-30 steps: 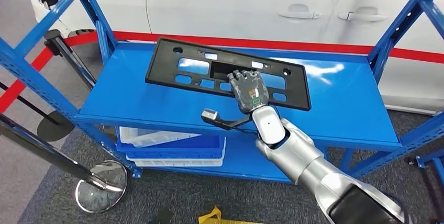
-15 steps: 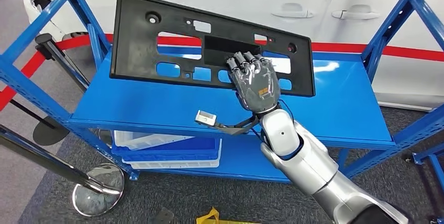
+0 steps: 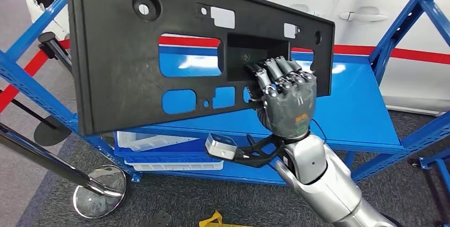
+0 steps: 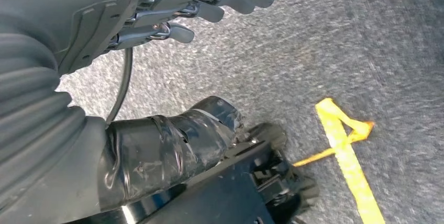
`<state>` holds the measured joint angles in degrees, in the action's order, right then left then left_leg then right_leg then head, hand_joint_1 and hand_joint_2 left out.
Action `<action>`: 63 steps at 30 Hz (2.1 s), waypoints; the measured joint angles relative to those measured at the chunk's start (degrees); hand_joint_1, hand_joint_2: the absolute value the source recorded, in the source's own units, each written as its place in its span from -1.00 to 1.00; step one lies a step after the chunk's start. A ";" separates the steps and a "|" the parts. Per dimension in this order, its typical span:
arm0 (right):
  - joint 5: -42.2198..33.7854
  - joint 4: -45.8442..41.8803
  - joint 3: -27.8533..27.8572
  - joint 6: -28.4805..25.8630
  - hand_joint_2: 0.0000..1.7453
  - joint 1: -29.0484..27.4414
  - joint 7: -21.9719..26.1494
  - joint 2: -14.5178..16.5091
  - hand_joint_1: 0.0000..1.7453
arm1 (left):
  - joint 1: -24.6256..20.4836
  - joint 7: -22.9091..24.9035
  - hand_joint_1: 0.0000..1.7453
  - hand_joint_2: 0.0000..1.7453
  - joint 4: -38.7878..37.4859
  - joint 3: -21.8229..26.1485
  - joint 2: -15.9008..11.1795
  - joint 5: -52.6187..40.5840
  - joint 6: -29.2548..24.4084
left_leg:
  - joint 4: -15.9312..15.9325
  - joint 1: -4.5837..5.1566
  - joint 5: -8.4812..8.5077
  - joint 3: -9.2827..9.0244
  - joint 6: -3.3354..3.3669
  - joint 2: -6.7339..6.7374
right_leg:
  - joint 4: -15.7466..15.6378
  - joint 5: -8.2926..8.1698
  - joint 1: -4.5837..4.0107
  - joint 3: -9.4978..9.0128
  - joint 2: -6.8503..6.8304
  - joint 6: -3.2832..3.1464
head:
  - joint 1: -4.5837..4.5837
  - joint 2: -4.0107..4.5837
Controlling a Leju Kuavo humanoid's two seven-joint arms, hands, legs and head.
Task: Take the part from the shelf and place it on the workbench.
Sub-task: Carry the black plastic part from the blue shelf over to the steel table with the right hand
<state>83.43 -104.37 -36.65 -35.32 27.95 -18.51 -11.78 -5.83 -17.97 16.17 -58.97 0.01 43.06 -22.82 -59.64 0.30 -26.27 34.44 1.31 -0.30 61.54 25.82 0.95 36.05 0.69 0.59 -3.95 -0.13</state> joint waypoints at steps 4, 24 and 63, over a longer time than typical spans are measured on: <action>-9.03 -4.45 -0.08 1.38 1.00 -1.78 4.09 -0.61 1.00 | 0.01 -0.38 -1.00 1.00 -0.05 0.05 -0.82 -0.41 1.88 | -2.01 -0.23 -2.00 1.15 -0.88 0.03 | -0.30 -0.91 0.11 0.70 -0.09 -1.63 | -0.20 0.00; -15.26 -12.06 -1.41 2.27 1.00 -7.00 8.57 -2.61 1.00 | -0.97 0.71 -1.00 1.00 -0.08 0.09 -2.02 -2.93 1.57 | 4.43 0.71 2.30 -1.52 1.86 0.87 | 11.41 5.55 0.13 6.05 -0.60 0.49 | -0.16 0.00; -11.78 -11.99 -2.43 1.81 1.00 -7.01 7.57 -3.49 1.00 | -0.83 0.56 -1.00 1.00 -0.10 0.09 -2.37 -1.34 1.96 | 0.71 0.36 8.05 7.33 0.18 0.75 | -0.47 5.16 0.39 -5.76 -0.36 -0.41 | -0.18 -0.01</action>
<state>71.65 -116.36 -39.08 -33.51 20.94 -10.94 -15.27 -6.65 -17.41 16.06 -58.88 -2.35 41.72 -20.86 -58.93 0.66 -18.23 41.77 1.49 0.45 61.07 30.97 1.34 30.29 0.32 0.18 -4.12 -0.14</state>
